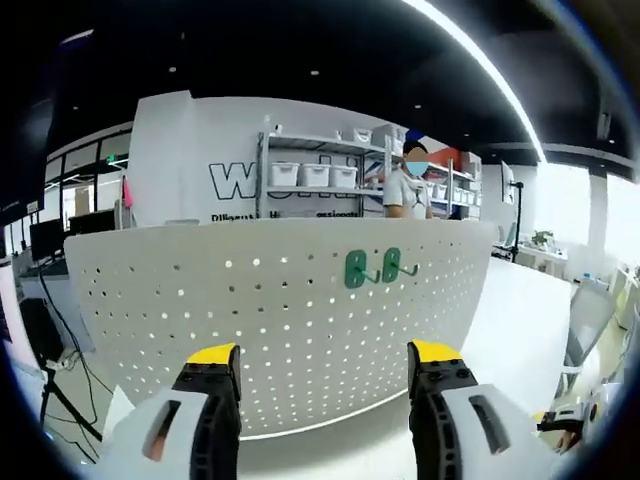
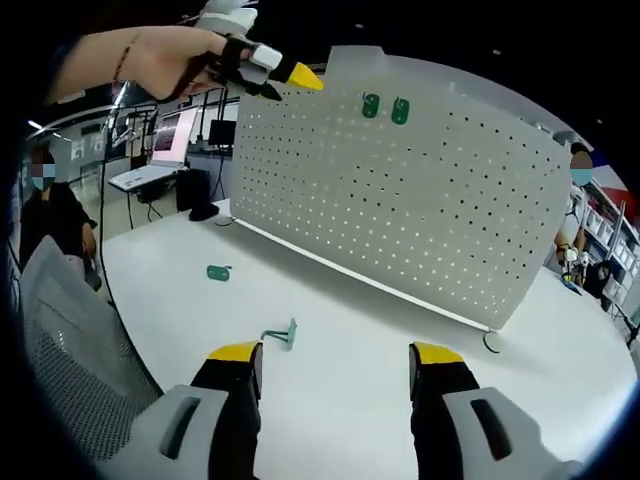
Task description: Insert the hook assembly into the mounting plate slot until the hook locks in place.
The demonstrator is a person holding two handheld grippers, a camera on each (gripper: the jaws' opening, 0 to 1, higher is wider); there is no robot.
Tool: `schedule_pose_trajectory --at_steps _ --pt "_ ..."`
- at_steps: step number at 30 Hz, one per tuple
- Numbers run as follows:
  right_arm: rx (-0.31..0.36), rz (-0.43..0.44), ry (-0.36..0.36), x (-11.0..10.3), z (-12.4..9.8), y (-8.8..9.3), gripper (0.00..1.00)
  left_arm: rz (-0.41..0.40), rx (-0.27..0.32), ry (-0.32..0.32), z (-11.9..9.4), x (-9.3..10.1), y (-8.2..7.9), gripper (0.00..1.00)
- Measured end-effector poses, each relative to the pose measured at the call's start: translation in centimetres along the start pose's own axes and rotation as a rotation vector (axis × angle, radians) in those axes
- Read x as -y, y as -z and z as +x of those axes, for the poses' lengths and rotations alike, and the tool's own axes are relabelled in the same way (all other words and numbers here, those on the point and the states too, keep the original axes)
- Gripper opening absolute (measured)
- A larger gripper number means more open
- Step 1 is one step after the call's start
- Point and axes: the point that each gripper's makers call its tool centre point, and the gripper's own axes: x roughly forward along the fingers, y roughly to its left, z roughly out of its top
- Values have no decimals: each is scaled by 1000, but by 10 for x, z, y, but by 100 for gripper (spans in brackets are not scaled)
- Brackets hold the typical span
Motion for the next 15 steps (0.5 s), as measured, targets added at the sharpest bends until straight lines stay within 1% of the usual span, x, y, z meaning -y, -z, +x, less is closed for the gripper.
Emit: schedule_pose_trajectory --at_steps 1,2,3,5,6,8,10,12,15 --pt "0 -2 0 0 0 0 57 -10 -8 19 -3 3 4 71" --pt "1 -3 -2 -1 0 0 57 -18 0 46 -6 6 8 71" --pt "0 -4 -4 -1 0 0 56 -29 -12 59 -9 8 13 71" --pt "-5 -8 -7 -2 0 1 56 -15 -48 73 -15 10 24 72" --pt "-5 -9 -8 -2 0 1 56 -9 -53 79 -19 10 28 72" --pt "-3 -8 -9 -3 0 0 56 -23 -83 87 -27 10 40 74" --pt "10 -5 -4 -1 -2 -3 54 -40 -120 94 -35 9 54 72" --pt "23 1 2 0 -3 -5 53 -43 -132 94 -43 8 63 72" --pt "9 2 -6 -1 -1 -3 53 -55 -171 94 -56 6 83 74"
